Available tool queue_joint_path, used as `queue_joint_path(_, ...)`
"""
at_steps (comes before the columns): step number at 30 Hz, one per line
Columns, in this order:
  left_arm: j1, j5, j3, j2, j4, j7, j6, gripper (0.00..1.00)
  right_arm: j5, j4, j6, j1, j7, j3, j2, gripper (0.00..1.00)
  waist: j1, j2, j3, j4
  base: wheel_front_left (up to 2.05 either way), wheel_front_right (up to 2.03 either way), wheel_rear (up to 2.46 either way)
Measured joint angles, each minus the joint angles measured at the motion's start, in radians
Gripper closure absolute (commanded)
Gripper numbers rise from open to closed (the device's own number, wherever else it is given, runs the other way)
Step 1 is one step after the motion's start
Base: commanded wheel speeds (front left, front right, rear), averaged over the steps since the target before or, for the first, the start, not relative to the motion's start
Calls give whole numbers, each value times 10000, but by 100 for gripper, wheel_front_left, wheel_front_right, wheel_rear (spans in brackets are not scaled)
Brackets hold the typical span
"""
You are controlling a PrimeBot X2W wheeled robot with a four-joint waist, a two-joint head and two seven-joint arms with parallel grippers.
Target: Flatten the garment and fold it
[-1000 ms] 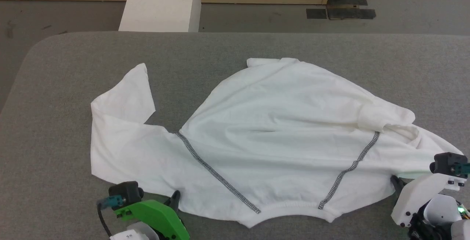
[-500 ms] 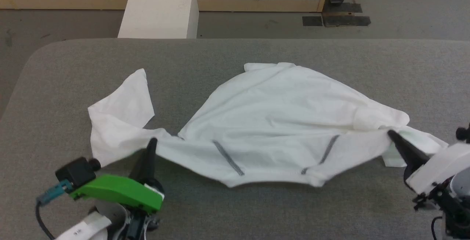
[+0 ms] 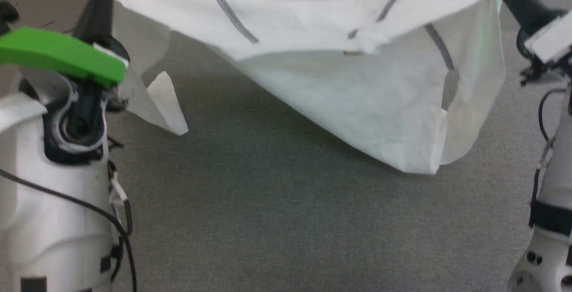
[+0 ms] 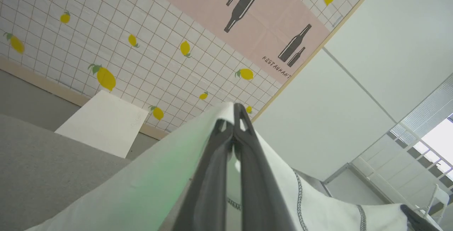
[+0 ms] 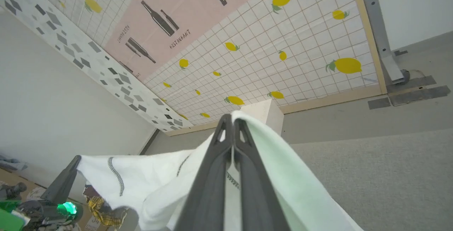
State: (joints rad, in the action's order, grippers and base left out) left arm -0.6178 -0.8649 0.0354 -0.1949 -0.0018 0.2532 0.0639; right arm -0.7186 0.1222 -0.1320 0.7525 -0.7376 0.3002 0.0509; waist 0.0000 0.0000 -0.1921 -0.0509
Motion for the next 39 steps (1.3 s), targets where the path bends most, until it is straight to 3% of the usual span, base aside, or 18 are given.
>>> queue_joint_path(11,-5091,880,67,-708,3212,-913,136,100,1340,4307,2,5850,2178,-245,2,100,1,0,-1304,-29,0,0,0)
queue_joint_path(20,-7482,1471,19,-888,4667,-2326,136,100,1843,6460,0,8544,4286,-527,-23,100,2,0,-2204,-121,0,0,0)
queue_joint_path(24,-8161,1509,71,-892,4978,-2991,-75,100,2025,7085,0,9281,4972,-571,-23,100,2,0,-2508,-187,0,0,0)
queue_joint_path(31,-8317,1425,-52,-872,5776,-3181,-635,100,2102,7795,0,9523,5563,-529,-35,100,2,0,-2878,-363,0,0,0)
queue_joint_path(39,-7594,1246,-261,-767,6452,-3202,-1273,100,1996,7285,0,8426,5407,-637,-12,100,2,0,-2774,-519,0,0,0)
